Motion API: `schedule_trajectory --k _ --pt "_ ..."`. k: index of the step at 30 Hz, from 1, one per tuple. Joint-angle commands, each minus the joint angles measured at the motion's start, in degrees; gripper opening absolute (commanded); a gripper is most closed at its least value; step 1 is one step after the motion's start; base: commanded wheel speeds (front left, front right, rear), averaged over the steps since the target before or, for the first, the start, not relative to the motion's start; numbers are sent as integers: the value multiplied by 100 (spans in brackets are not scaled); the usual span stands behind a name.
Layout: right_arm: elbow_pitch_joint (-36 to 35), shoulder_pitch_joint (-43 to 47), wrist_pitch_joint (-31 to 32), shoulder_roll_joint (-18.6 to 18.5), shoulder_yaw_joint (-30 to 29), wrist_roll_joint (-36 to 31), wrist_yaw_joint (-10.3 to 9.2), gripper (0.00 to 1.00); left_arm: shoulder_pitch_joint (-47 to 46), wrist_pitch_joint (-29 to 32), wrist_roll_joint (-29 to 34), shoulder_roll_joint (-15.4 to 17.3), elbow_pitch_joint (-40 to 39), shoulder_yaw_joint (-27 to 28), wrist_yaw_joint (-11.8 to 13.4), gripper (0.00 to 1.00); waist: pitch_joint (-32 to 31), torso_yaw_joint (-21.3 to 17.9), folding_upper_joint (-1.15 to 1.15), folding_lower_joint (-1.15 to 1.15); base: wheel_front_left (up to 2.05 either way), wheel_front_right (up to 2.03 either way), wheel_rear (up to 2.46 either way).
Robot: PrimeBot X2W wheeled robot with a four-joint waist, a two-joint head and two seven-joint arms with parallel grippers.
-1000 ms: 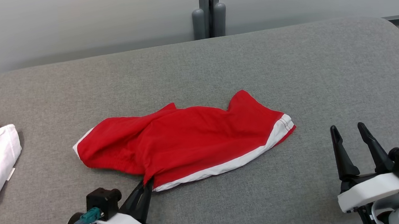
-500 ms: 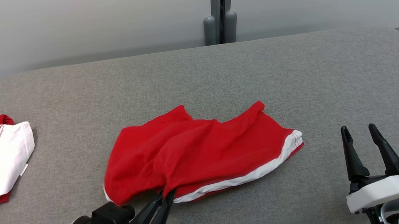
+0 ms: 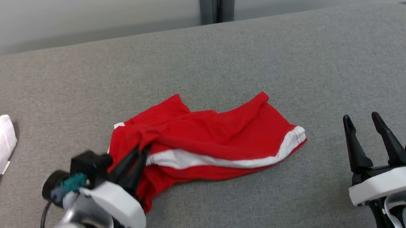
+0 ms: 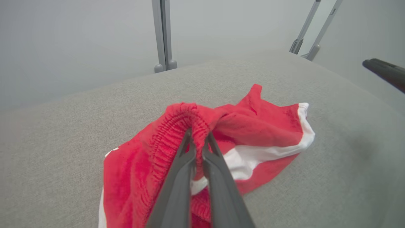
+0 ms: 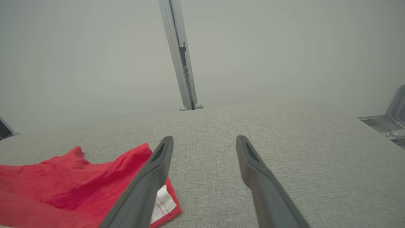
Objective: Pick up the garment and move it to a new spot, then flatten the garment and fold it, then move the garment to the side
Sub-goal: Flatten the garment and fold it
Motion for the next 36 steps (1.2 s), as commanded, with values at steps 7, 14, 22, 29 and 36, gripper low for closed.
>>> schedule_trajectory --k 7,14,22,29,36 --pt "19 -316 -96 -38 20 62 9 100 -1105 -120 -310 -209 1430 263 -331 0 496 -247 0 0 0 0 0" --pt "175 -435 -230 -39 140 120 9 100 -1577 -284 -492 -439 2628 270 -603 0 653 -354 0 0 0 0 0" --pt "307 -510 -248 -41 114 46 9 100 -1462 -1103 -332 -708 3136 264 -516 100 491 -199 0 0 0 0 0" --pt "292 -435 -167 -41 118 -83 9 100 -1137 -2173 -124 -743 2816 614 5 100 194 20 0 0 0 0 0" --pt "229 -301 -45 -41 126 -202 9 100 -786 -2546 -30 -626 2308 1037 392 100 -53 192 0 0 0 0 0"
